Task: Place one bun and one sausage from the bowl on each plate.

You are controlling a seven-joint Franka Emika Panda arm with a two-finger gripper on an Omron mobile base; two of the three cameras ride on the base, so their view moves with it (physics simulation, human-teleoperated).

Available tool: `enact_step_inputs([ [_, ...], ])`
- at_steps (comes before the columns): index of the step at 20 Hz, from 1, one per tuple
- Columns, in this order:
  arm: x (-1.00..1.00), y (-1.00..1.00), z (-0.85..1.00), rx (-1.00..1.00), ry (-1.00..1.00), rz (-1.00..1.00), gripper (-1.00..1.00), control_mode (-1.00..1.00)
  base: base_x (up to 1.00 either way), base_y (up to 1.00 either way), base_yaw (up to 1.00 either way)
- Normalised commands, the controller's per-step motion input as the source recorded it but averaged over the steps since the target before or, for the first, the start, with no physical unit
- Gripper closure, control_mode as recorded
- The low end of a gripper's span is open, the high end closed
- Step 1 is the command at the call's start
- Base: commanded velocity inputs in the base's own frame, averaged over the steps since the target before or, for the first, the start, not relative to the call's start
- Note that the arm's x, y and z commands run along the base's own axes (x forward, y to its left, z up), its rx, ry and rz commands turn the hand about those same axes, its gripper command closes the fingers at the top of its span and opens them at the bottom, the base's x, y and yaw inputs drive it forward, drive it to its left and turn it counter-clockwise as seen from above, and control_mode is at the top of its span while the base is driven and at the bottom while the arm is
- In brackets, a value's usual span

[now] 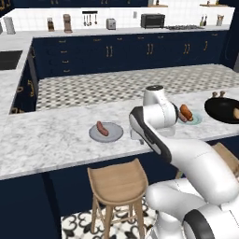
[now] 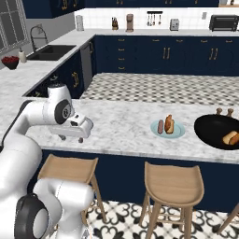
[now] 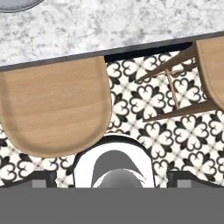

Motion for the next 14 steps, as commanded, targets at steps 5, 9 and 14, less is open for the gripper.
enact_step_inputs([
  [5,0.00,0.00,0.00,0.00,0.00,0.00,-1.00,1.00,0.00,-1.00,0.00],
  [9,0.00,0.00,0.00,0.00,0.00,0.00,-1.00,1.00,0.00,-1.00,0.00],
  [14,0.00,0.00,0.00,0.00,0.00,0.00,-1.00,1.00,0.00,-1.00,0.00],
])
